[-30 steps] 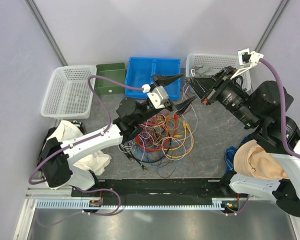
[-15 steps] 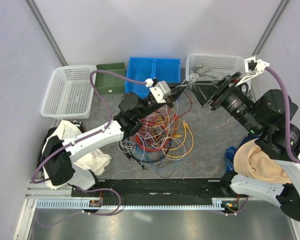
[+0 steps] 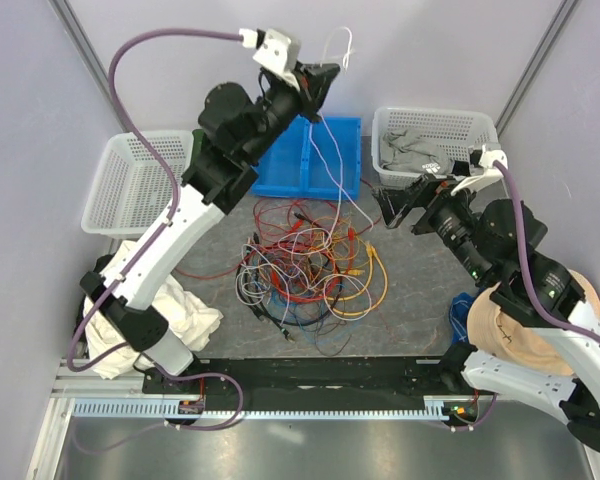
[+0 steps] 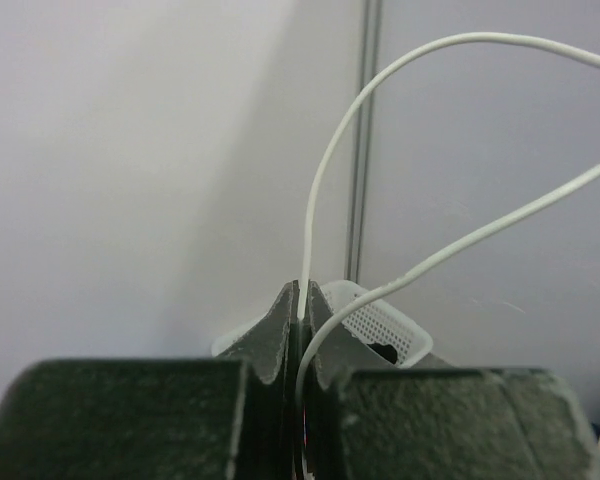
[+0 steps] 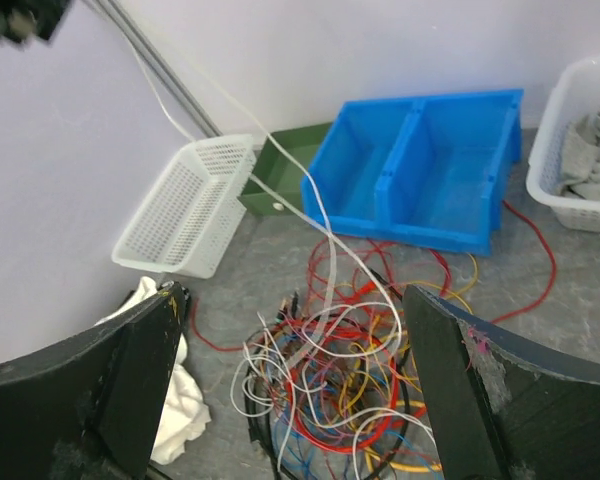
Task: Untangle the cables
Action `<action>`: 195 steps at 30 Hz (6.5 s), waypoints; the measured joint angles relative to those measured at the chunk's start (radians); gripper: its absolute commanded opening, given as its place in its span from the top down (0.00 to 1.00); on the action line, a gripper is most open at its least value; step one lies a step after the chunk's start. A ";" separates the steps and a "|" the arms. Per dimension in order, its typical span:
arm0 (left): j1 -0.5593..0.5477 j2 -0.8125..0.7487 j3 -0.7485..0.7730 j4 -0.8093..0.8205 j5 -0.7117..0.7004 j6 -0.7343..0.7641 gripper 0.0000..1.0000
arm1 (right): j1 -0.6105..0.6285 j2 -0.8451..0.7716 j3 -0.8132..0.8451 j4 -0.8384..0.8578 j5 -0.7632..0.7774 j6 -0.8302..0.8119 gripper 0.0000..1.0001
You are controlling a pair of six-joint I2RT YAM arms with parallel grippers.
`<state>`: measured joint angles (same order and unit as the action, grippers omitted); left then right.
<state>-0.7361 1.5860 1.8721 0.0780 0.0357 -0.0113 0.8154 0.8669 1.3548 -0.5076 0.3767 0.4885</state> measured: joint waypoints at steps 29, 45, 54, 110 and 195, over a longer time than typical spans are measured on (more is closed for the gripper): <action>0.212 0.702 0.500 0.091 0.079 -0.101 0.98 | 0.000 -0.355 -0.727 0.222 0.071 0.077 0.02; 0.246 0.843 0.495 0.497 0.044 -0.103 0.98 | 0.000 -0.430 -0.778 0.211 0.134 0.087 0.02; 0.246 0.846 0.578 0.617 0.031 -0.077 0.98 | 0.000 -0.428 -0.779 0.205 0.145 0.084 0.02; 0.176 0.931 0.502 -0.040 -0.167 -0.090 0.80 | 0.000 -0.428 -0.800 0.222 0.123 0.102 0.02; -0.215 -0.352 -0.740 -0.419 -0.411 -0.532 0.98 | 0.000 -0.317 -0.915 0.283 0.016 0.212 0.03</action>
<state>-0.9508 1.2339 1.1324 -0.3408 -0.3756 -0.5434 0.8154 0.5499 0.4397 -0.2245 0.3927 0.7002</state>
